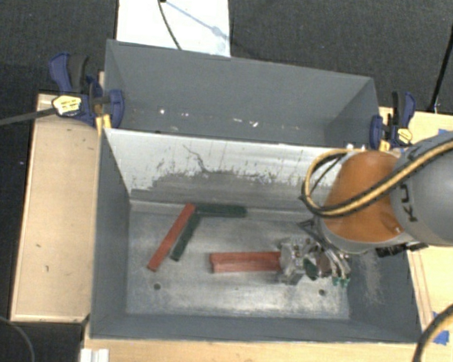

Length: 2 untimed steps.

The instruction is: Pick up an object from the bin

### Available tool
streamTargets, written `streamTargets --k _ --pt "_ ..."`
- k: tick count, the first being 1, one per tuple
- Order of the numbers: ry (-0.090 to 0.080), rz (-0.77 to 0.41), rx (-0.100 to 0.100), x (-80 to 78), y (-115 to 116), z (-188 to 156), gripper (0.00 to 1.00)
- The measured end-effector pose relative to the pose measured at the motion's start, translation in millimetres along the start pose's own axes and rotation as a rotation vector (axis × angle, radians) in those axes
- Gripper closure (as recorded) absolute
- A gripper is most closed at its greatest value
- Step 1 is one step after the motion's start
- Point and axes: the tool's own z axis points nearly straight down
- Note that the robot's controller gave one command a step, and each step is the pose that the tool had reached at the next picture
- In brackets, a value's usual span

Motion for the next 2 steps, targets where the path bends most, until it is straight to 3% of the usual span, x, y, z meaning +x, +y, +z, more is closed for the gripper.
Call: streamTargets --k 1,2 --pt "-0.003 0.141 0.0 -9.6 -13.9 -124.9 1.0" --pt "0.005 0.137 0.0 -8.0 -13.3 -120.4 0.0"
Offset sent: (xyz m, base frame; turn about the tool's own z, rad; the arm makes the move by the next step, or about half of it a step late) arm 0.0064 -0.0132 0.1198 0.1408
